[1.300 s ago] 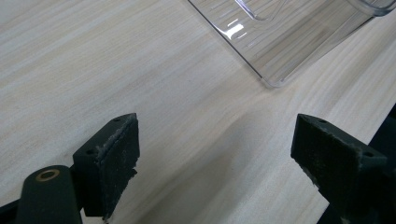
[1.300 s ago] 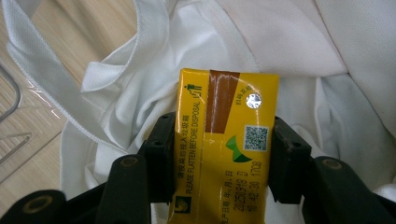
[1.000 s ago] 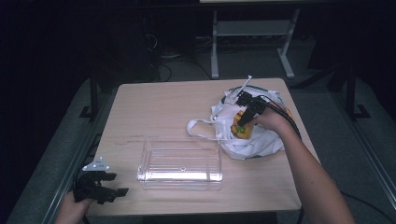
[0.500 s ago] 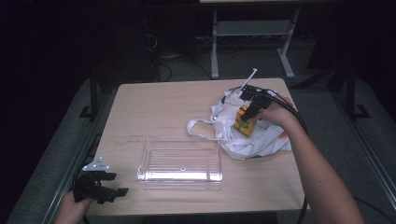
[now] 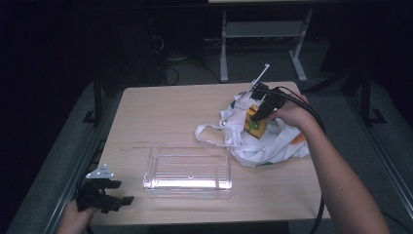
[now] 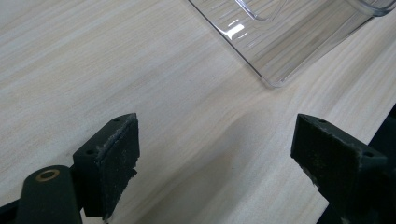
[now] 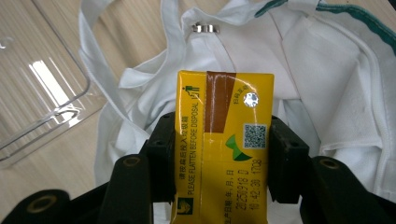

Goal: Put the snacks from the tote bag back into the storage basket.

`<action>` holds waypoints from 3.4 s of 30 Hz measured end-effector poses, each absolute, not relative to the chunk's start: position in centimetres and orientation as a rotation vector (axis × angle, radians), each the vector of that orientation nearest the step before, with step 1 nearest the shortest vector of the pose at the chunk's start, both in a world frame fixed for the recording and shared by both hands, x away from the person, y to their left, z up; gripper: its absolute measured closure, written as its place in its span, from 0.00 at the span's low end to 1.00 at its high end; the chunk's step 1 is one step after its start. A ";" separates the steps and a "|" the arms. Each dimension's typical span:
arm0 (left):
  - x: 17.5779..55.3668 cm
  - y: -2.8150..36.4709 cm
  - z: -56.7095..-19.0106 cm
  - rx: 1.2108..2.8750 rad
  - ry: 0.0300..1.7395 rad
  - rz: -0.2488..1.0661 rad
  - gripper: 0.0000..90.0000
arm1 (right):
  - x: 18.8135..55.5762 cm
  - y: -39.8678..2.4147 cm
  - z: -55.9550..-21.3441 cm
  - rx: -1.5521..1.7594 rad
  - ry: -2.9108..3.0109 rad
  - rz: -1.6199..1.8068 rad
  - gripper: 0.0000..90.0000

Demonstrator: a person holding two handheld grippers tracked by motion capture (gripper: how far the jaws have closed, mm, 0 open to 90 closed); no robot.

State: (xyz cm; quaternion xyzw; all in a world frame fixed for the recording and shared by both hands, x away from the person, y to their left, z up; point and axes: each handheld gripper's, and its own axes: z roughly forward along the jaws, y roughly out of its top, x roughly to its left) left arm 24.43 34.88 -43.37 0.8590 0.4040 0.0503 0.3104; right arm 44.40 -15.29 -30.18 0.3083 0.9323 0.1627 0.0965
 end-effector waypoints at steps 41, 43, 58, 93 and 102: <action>24.4 34.9 -43.2 2.254 1.069 0.140 0.17 | 40.6 -8.8 -26.2 0.442 2.929 0.593 0.58; 24.4 34.9 -43.2 2.258 1.067 0.141 0.17 | 40.4 -8.4 -26.1 0.413 2.935 0.597 0.58; 24.1 35.2 -43.1 2.250 1.076 0.146 0.17 | 39.9 -5.9 -26.8 0.222 2.992 0.610 0.58; 22.9 35.8 -43.3 2.251 1.108 0.154 0.17 | 39.8 -3.8 -31.1 -0.007 3.055 0.523 0.58; 23.0 35.7 -43.4 2.253 1.110 0.149 0.17 | 39.9 -3.7 -32.5 -0.006 3.057 0.508 0.58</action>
